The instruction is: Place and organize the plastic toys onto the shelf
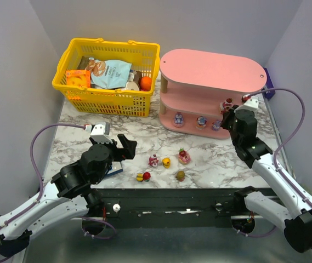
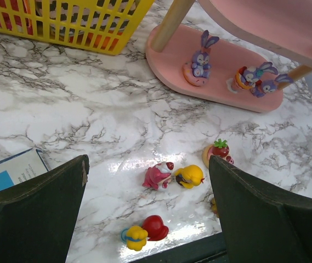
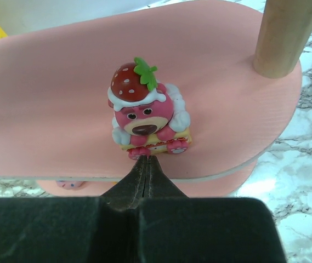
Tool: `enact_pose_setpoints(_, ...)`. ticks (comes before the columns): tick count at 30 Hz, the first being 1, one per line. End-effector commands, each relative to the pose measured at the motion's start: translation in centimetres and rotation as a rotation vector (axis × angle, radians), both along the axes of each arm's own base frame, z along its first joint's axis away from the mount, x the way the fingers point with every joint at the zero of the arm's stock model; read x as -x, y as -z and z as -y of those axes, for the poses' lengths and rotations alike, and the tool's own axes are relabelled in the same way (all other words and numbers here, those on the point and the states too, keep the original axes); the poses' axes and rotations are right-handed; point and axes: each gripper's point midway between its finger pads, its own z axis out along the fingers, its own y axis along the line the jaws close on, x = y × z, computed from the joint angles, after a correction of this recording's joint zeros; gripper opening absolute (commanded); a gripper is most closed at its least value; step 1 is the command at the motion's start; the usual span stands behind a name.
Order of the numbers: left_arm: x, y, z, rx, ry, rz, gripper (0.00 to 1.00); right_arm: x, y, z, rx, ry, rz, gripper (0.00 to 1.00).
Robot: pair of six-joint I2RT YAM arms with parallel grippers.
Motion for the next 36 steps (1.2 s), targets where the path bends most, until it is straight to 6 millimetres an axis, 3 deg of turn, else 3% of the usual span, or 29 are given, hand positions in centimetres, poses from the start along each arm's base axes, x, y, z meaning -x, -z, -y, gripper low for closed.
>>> enact_pose_setpoints(1, -0.2, 0.6, -0.6, -0.022, -0.029, -0.007, 0.99, -0.6, 0.3, -0.2, -0.016, -0.004, 0.009, 0.01)
enact_pose_setpoints(8, -0.2, 0.6, -0.6, -0.025, -0.031, -0.009, 0.99, -0.8, 0.8, -0.2, -0.013, 0.0, 0.005, 0.01)
enact_pose_setpoints(12, -0.1, 0.5, -0.7, -0.021, -0.031, -0.006, 0.99, 0.4, -0.2, -0.2, -0.027, -0.023, 0.029, 0.01)
enact_pose_setpoints(16, -0.2, 0.6, -0.7, -0.023, -0.032, -0.007, 0.99, 2.5, -3.3, -1.2, -0.068, -0.116, 0.091, 0.01)
enact_pose_setpoints(18, -0.2, 0.6, -0.7, -0.021, -0.031, -0.007, 0.99, 3.4, -3.6, -1.4, -0.065, -0.147, 0.066, 0.01)
enact_pose_setpoints(20, -0.2, 0.6, -0.6, -0.022, -0.03, -0.006, 0.99, 4.1, -4.8, -2.1, -0.08, -0.197, 0.073, 0.1)
enact_pose_setpoints(21, -0.2, 0.6, -0.6, -0.023, -0.029, -0.007, 0.99, 4.6, -4.3, -2.3, -0.077, -0.213, 0.045, 0.15)
enact_pose_setpoints(22, -0.2, 0.5, -0.6, -0.021, -0.029, -0.006, 0.99, 4.8, -4.4, -2.4, -0.082, -0.224, 0.037, 0.27)
enact_pose_setpoints(25, -0.1, 0.3, -0.7, -0.014, -0.027, -0.004, 0.99, 5.8, -4.0, -3.4, -0.08, -0.3, 0.01, 0.49)
enact_pose_setpoints(29, 0.1, 0.0, -0.9, -0.003, -0.025, 0.0, 0.99, 7.1, -3.3, -5.8, -0.079, -0.472, 0.026, 0.61)
enact_pose_setpoints(36, 0.4, 0.3, -1.2, -0.011, -0.022, -0.007, 0.99, 9.0, 0.1, -9.4, -0.116, -0.674, -0.006, 0.74)
